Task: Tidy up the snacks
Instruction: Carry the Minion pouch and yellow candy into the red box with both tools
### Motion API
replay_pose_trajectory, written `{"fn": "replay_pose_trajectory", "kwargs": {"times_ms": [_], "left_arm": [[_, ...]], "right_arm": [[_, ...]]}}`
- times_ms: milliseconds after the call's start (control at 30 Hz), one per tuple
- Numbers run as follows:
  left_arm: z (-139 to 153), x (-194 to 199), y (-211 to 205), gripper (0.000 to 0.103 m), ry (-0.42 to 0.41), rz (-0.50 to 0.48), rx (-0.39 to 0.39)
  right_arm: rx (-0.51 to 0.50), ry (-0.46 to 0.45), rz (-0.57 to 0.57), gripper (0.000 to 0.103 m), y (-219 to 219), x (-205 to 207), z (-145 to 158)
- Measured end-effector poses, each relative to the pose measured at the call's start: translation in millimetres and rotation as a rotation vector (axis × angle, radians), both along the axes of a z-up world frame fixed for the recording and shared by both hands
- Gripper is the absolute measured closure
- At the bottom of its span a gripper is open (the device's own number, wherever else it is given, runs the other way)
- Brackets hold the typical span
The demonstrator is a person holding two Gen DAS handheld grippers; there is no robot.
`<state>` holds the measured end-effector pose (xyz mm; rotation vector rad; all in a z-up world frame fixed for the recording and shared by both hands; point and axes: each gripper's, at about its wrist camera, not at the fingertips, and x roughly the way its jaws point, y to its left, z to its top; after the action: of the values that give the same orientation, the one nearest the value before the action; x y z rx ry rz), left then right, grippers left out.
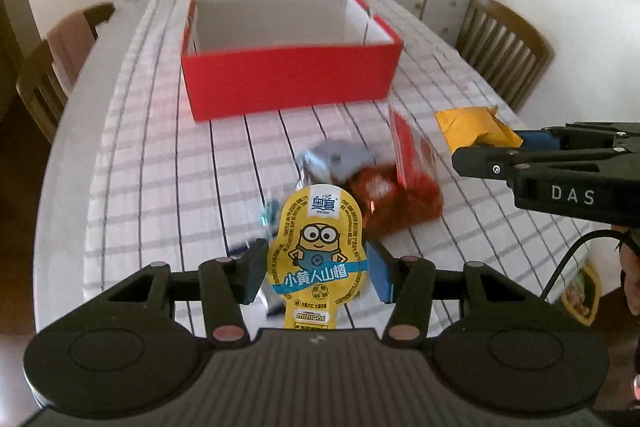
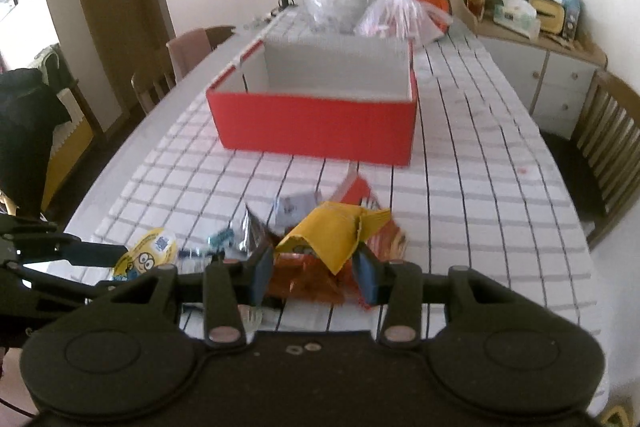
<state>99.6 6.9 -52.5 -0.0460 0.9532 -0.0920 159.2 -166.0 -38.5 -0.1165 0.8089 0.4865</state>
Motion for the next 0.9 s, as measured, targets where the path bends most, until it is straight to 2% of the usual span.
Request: {"fn": "replay_pose_trajectory", "kwargs": {"times_ms": [233,400,633,900], "left_arm": [[33,39,5,0.051,-0.077,0.033,0.023],[47,76,11,0.051,-0.101,0.056,0.023],[57,131,22,0.051,-0.112,0.094,0.06],[59,189,32,0.051,-0.106,0.124,0.094]], "right_arm": [[0.007,-0.058,0.026,0.061,5,32,27],[0.006,-0.091,0.031,0.061,11,63,38],[0.01,-0.107,0.022,0.061,20,116,47],[0.005,-0.098,0.032,0.061,31,171,43]]}}
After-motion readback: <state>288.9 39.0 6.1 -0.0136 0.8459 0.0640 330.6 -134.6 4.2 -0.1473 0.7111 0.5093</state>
